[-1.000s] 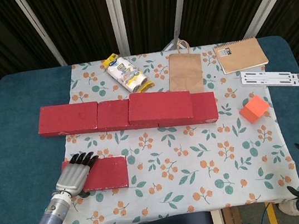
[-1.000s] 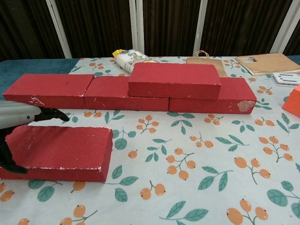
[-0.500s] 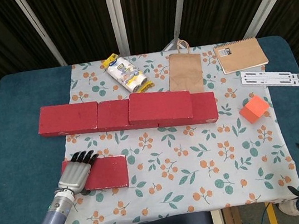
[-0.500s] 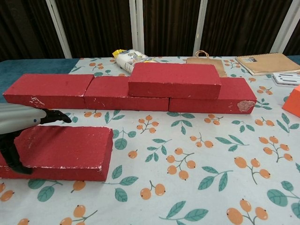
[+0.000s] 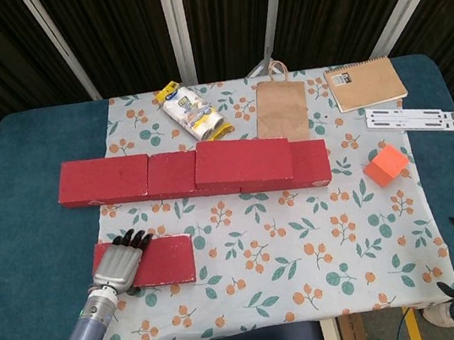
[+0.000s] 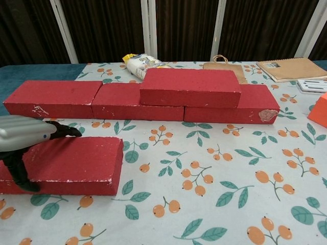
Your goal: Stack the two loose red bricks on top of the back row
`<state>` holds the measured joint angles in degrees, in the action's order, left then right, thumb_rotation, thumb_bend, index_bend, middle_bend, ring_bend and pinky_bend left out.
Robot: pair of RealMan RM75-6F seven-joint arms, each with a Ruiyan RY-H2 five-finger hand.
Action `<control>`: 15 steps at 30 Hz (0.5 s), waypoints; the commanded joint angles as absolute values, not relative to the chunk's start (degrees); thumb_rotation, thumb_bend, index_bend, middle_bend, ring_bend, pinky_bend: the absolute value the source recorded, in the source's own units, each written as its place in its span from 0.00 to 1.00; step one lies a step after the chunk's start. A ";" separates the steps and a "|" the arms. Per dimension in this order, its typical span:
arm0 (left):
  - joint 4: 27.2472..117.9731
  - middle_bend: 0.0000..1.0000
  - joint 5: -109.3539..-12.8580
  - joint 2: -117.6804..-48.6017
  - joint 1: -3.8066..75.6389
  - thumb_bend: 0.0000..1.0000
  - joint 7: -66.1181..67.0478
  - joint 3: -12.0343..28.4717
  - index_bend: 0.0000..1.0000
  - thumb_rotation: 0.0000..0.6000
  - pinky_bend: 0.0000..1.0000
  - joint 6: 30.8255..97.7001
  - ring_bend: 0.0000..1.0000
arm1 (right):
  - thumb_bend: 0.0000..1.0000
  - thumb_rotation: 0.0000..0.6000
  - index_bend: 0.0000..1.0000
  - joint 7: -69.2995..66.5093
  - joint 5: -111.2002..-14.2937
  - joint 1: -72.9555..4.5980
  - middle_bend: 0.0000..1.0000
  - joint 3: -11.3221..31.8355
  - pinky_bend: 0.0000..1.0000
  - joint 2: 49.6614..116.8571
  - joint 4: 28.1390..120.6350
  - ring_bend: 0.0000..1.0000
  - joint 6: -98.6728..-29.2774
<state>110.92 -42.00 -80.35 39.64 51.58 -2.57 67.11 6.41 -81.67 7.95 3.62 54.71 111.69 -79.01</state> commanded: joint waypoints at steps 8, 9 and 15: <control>112.29 0.29 -40.83 -80.48 41.24 0.02 53.81 -1.47 0.17 1.00 0.28 68.71 0.21 | 0.19 1.00 0.00 5.93 -81.41 7.46 0.00 3.02 0.00 54.58 111.62 0.00 -79.49; 112.53 0.32 -40.36 -80.26 41.49 0.03 54.02 -1.23 0.22 1.00 0.28 68.70 0.23 | 0.19 1.00 0.00 5.96 -81.37 7.40 0.00 2.95 0.00 54.58 111.61 0.00 -79.52; 115.98 0.38 -35.28 -76.09 44.59 0.06 54.70 2.00 0.33 1.00 0.28 66.26 0.25 | 0.19 1.00 0.00 6.47 -80.28 6.97 0.00 2.83 0.00 54.83 111.53 0.00 -79.60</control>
